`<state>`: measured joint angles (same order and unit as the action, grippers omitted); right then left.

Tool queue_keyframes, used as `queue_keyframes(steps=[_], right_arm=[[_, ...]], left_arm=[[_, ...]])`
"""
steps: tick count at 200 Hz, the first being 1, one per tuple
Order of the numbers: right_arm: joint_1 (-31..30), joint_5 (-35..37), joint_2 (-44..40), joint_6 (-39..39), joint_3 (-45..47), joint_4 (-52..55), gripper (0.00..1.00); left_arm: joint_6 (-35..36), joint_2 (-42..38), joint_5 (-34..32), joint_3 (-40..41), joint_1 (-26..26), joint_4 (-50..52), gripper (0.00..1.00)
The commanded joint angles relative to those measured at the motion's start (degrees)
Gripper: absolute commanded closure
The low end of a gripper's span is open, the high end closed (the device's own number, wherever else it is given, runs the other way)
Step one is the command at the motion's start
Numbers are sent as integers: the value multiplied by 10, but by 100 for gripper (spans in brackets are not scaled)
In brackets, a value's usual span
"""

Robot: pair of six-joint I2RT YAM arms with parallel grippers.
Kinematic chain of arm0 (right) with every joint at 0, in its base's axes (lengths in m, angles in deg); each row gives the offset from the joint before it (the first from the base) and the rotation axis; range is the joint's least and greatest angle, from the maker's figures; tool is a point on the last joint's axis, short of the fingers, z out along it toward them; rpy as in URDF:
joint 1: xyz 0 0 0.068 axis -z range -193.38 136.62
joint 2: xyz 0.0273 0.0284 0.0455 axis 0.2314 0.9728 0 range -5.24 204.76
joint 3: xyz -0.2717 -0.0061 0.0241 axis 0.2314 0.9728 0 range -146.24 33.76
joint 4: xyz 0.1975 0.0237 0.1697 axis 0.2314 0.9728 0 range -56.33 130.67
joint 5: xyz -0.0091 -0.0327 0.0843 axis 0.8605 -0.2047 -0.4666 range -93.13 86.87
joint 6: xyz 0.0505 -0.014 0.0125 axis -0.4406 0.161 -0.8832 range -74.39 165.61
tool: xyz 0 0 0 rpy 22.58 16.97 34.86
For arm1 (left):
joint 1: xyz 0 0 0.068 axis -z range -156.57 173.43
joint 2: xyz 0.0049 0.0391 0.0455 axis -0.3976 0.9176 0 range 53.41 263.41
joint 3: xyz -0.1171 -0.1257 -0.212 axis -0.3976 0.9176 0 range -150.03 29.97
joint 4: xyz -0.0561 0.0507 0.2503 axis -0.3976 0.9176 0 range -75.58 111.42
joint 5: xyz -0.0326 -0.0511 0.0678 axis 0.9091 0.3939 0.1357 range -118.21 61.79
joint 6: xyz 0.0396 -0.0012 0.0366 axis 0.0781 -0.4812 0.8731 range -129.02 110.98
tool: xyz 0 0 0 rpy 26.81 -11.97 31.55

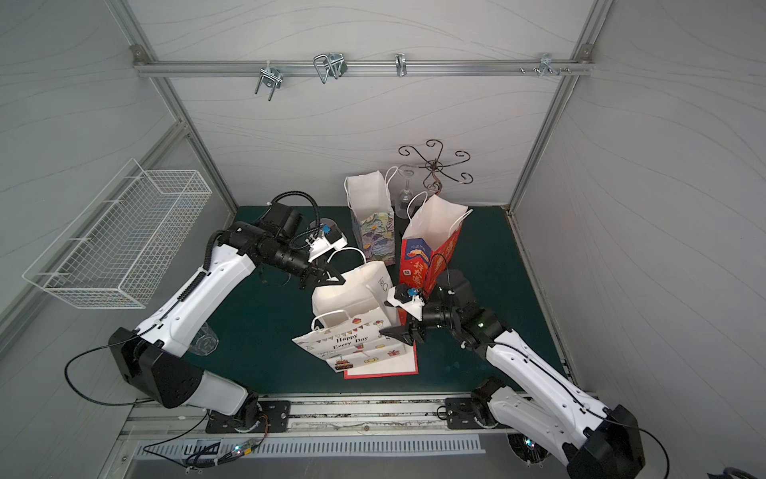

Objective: Put away the paper bag
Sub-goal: Press the paper bag at the center of the board.

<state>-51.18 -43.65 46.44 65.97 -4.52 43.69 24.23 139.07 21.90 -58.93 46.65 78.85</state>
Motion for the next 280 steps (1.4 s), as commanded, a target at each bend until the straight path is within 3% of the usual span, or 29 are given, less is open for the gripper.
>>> queue_keyframes(steps=[1,46,86,104,154,176,196,228,280], right_arm=[[-6,14,0,-9,5,-11,37],[-6,28,-16,1,15,16,58],[-6,26,-24,0,22,22,73],[-6,27,-25,0,23,23,77],[-6,23,-25,4,22,26,92],[-6,23,-23,5,21,26,100],[-6,23,-20,5,20,24,100],[-6,31,-18,-4,20,19,100],[-6,45,-18,-17,22,14,100]], left_arm=[[6,2,19,0,2,-28,100],[-9,-8,4,9,2,-51,100],[-21,-21,-3,14,2,-74,92],[-32,-31,-1,18,2,-90,77],[-54,-65,1,28,-1,-136,58],[-70,-88,-1,28,-5,-162,44],[-89,-118,-14,38,-6,-201,29],[-142,-202,-63,90,-7,-310,17],[-230,-357,-221,179,-8,-403,15]])
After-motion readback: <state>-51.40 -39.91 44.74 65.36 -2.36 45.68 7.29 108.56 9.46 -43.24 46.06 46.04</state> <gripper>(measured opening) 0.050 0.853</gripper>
